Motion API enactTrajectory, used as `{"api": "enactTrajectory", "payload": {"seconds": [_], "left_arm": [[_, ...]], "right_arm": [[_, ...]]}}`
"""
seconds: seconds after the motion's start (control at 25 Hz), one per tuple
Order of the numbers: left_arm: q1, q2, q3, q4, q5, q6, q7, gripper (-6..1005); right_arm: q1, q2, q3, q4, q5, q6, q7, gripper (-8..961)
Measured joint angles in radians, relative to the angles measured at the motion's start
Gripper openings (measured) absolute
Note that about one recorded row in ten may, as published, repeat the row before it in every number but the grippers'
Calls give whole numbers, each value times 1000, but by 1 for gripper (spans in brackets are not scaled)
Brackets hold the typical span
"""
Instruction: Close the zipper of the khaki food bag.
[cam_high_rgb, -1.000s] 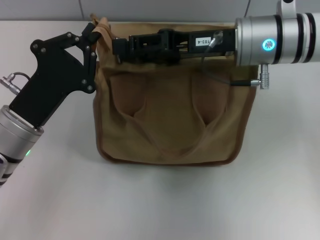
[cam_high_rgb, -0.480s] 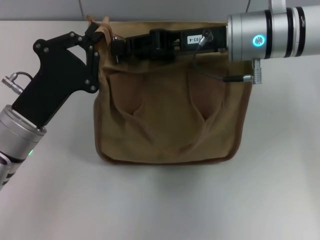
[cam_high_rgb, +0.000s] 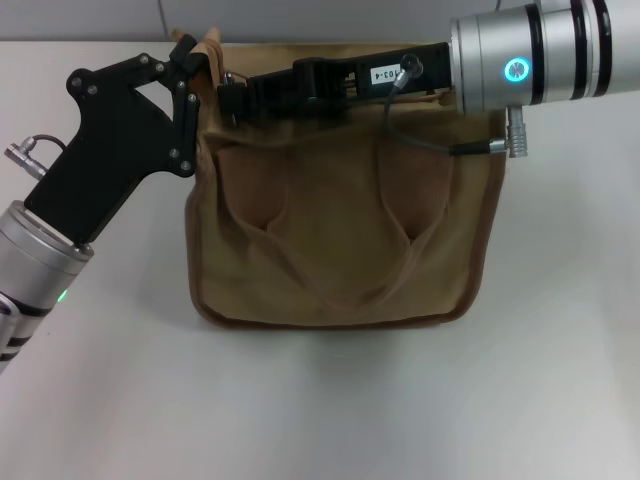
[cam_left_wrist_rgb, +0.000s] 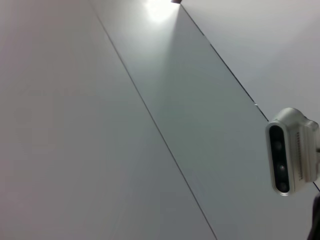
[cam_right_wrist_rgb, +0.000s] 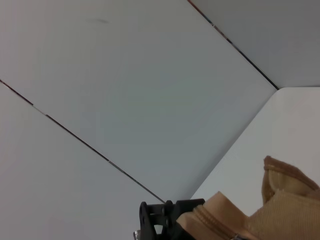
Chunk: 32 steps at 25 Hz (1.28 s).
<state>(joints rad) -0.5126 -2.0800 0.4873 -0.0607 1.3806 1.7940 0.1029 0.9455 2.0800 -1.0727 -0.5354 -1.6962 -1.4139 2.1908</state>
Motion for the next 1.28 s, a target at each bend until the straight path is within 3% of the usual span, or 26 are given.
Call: {"api": "enactTrajectory", "payload": {"seconds": [0.44,1.28], "left_arm": [[-1,0,-10,10,2,-1,-42,9],[-7,0,-10,7,4,-3,-44,11]], "right_arm": [[-15,-3,-6,-30,-1,4,10,240],[-19,-3,-7,-51,-2,2,-85,20]]}}
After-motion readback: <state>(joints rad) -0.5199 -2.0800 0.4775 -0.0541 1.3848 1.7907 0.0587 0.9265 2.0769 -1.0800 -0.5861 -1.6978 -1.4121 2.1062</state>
